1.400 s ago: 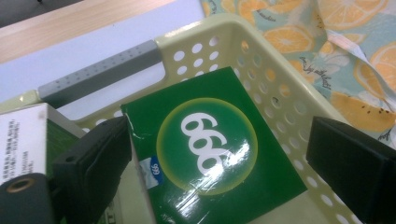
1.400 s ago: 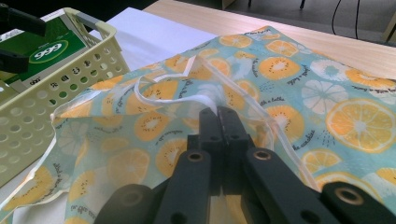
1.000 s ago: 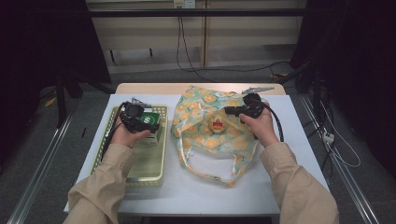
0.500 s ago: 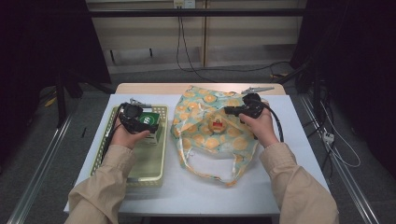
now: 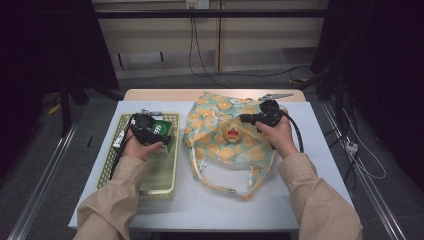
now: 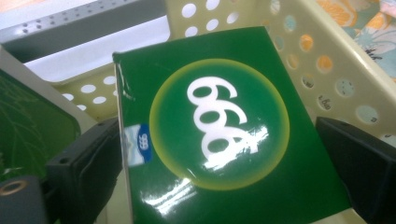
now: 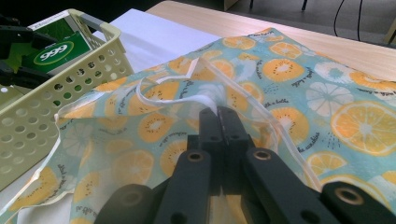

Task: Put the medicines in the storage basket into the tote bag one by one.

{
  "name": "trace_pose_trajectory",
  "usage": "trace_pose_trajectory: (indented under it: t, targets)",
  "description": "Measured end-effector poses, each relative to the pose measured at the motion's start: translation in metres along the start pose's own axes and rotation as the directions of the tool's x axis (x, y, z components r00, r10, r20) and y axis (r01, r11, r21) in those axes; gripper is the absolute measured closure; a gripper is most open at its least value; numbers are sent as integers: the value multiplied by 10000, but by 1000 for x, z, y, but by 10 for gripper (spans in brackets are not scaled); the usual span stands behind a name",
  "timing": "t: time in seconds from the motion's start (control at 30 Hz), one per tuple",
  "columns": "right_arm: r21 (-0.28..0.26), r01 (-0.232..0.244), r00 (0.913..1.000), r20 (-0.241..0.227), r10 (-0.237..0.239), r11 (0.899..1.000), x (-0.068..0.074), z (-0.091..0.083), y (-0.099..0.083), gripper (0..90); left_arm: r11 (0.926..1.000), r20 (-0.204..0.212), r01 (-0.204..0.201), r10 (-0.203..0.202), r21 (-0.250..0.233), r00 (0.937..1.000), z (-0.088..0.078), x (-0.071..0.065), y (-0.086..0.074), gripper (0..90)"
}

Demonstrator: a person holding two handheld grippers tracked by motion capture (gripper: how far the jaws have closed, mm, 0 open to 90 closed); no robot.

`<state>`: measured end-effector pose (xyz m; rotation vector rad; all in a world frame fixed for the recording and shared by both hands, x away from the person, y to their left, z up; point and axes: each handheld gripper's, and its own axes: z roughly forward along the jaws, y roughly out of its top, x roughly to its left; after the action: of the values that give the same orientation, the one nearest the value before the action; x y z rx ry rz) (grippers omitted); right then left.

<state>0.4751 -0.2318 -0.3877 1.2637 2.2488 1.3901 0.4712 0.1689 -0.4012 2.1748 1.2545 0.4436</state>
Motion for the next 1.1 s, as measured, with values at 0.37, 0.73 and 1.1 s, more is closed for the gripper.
trace_pose_trajectory:
  t: [0.37,0.73,1.1]
  targets:
    - [16,-28,10000,17,28,10000,0,-1,0,900,9997,186,68,-72,254,9998,-5,2,2,171]
    - [-29,-46,10000,72,46,10000,0,-1,0,900,9998,563,177,-174,-47,9983,-32,3,12,180]
    - [-5,-43,10000,76,43,10000,1,0,0,900,9990,646,-72,100,-431,9979,-65,6,21,184]
